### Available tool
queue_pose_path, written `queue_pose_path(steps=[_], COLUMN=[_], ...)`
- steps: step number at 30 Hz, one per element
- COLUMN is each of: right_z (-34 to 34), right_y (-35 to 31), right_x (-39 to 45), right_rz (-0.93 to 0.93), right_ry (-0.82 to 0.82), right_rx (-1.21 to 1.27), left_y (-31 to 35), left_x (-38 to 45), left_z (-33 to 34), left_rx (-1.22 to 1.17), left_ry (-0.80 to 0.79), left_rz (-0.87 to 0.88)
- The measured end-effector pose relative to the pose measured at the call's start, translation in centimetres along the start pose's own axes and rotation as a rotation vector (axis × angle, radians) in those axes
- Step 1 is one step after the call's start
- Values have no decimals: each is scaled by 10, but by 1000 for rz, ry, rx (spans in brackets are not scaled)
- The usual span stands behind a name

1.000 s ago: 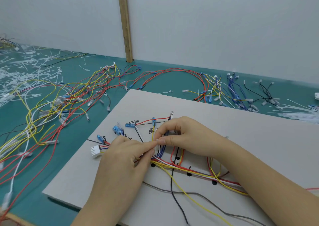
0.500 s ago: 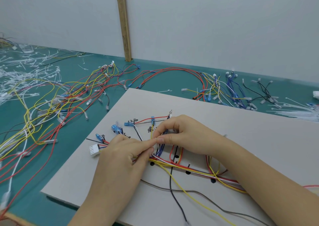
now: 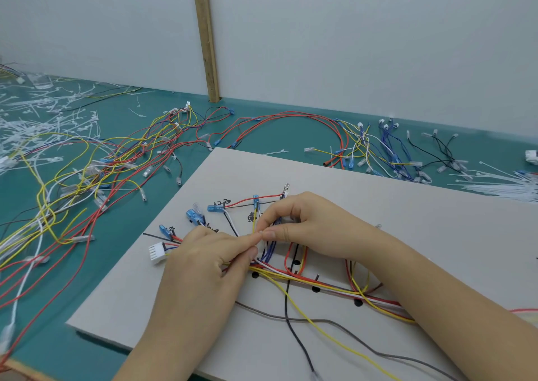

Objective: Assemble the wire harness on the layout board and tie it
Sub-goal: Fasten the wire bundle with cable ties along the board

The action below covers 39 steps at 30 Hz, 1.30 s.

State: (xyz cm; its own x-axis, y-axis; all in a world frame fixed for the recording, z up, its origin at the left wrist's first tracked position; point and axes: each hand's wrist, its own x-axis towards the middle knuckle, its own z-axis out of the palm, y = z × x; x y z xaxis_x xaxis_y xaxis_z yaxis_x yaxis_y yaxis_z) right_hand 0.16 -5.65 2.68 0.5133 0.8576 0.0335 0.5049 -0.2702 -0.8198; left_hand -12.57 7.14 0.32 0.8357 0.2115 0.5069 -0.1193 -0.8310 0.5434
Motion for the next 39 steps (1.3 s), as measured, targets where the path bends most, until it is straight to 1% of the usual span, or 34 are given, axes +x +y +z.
queue_pose_path(steps=[9,12,17,19,23,27,32,37,39], right_z=[0,-3,-5,-4,-3,-1,0,2,1], right_y=[-2,-4,-9,-10,-12,-14,-17,-17,-16], right_x=[-2,-4,-5,-5,-4,-3,-3,-3,-3], right_rz=[-1,1,16,16,16,-48,-94,-72,-52], right_ry=[3,-17,-15,-4,16,94,128,99,112], right_rx=[-1,28,65,69,50,-23,-71,-107,-55], left_y=[0,2,4,4,7,2,-9,-13,-15], left_x=[1,2,3,5,8,15,28,32,32], left_z=[0,-1,-1,-1,-1,-6,-12,-14,-14], left_rx=[2,-101,-279,-320,-325,-389,-402,-288,-209], left_ry=[-7,3,-58,-47,-61,-150,-299,-413,-443], left_rz=[-14,-106,-240,-259,-265,-317,-329,-275,-252])
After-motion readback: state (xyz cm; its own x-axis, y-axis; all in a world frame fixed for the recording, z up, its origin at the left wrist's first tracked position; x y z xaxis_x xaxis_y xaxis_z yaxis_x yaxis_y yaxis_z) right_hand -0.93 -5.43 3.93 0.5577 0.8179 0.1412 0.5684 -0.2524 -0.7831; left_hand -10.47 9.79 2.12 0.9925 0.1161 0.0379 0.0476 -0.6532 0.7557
